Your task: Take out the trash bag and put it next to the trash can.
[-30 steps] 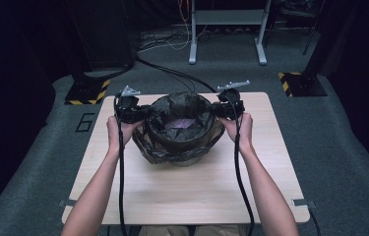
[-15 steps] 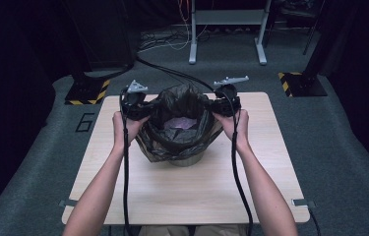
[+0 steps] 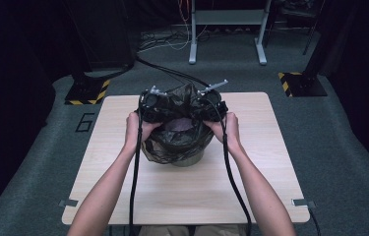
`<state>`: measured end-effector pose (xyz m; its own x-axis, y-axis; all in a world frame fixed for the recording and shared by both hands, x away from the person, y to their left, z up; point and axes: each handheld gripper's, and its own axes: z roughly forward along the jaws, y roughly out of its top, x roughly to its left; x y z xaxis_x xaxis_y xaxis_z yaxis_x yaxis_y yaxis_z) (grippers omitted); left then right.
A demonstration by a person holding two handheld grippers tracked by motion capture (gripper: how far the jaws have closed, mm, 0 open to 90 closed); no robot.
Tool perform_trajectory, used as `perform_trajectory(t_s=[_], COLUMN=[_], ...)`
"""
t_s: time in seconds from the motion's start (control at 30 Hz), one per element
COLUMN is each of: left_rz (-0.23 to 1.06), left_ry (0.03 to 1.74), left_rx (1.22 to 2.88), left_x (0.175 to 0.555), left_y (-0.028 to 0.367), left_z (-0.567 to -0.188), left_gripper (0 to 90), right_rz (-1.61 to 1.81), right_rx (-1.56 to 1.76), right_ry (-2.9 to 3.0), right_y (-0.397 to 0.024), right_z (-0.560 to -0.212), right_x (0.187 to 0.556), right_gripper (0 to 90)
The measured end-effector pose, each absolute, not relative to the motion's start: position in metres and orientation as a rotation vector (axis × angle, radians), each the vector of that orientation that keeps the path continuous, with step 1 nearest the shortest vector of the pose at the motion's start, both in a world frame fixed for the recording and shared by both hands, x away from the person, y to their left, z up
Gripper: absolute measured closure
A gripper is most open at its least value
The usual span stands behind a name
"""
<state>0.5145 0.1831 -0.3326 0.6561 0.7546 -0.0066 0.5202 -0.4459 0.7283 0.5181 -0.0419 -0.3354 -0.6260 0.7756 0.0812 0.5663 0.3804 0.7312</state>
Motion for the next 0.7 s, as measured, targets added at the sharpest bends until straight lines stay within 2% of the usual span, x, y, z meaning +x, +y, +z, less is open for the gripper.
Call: perform_trajectory(t_s=[0.13, 0.17, 0.2, 0.23, 0.27, 0.3, 0.43, 0.57, 0.7], left_rz=[0.453, 0.493, 0.493, 0.514, 0.514, 0.534, 0.540, 0.443, 0.394], left_ry=[1.006, 1.034, 1.034, 1.073, 1.073, 1.100, 1.199, 1.309, 1.333], left_rx=[2.053, 1.986, 1.986, 1.931, 1.931, 1.922, 1.954, 2.024, 2.054], left_x=[0.508, 0.504, 0.504, 0.504, 0.504, 0.505, 0.517, 0.537, 0.543], left_y=[0.195, 0.206, 0.206, 0.219, 0.219, 0.224, 0.240, 0.246, 0.246], left_z=[-0.318, -0.307, -0.307, -0.299, -0.299, -0.297, -0.302, -0.330, -0.343], left_gripper=[43.2, 37.7, 34.1, 31.0, 30.5, 29.1, 23.5, 21.2, 20.7], right_rz=[1.193, 1.207, 1.214, 1.215, 1.215, 1.189, 1.116, 1.090, 1.048], right_rx=[1.192, 1.195, 1.197, 1.208, 1.208, 1.248, 1.365, 1.466, 1.506], right_ry=[2.345, 2.330, 2.306, 2.284, 2.284, 2.215, 2.216, 2.279, 2.325], right_y=[-0.057, -0.062, -0.067, -0.070, -0.070, -0.082, -0.094, -0.097, -0.092], right_z=[-0.320, -0.314, -0.309, -0.305, -0.305, -0.297, -0.304, -0.326, -0.345], right_x=[0.511, 0.508, 0.506, 0.504, 0.504, 0.502, 0.512, 0.524, 0.532], right_gripper=[58.8, 53.5, 48.5, 46.5, 46.5, 38.5, 28.1, 25.8, 26.0])
